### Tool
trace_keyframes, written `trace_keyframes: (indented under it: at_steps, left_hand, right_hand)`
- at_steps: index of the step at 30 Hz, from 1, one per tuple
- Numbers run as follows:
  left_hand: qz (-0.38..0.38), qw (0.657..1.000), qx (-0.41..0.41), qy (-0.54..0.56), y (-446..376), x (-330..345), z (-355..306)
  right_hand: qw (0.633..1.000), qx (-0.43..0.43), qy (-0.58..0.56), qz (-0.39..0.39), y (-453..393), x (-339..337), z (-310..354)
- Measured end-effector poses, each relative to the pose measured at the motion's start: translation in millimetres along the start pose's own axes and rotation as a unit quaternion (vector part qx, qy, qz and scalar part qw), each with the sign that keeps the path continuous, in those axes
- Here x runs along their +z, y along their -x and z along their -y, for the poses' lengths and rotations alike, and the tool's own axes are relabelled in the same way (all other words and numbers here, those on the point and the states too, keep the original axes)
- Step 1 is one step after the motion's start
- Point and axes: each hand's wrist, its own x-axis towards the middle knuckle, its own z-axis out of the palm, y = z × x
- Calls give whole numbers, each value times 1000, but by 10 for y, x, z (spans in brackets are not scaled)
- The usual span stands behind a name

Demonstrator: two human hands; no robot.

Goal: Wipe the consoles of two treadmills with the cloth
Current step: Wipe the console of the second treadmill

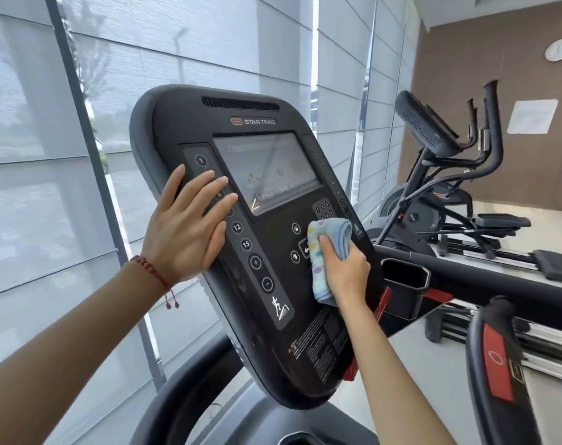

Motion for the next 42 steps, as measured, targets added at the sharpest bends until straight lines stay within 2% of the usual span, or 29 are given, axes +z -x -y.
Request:
trace_keyframes:
  at_steps: [7,14,20,23,31,38,42]
  left_hand:
    - [26,991,-126,40,337,-214,-427]
    - [64,981,-178,48,834,-592,-657]
    - [102,967,-230,33,1387,-1106,-827]
    - [126,962,-241,30,1691,-1368,-886]
    - [156,955,-246,62,2412,-1936,-1099]
    - [176,950,-219,132,3191,-2395,-1540]
    - [184,946,-195,181,3515,-2628,-1932]
  right_hand:
    - [996,-37,-11,77,421,-195,151]
    - [988,-67,-31,138,804,-308,268]
    - [965,-56,-67,248,1314,-358,509]
    - [956,-54,-79,278,1611,-382,665]
    - [955,-50,-56,287,2480,-597,1020]
    - [966,30,-81,245,3740,-1083,805]
    - [970,103,-83,203,4414,-1504,518]
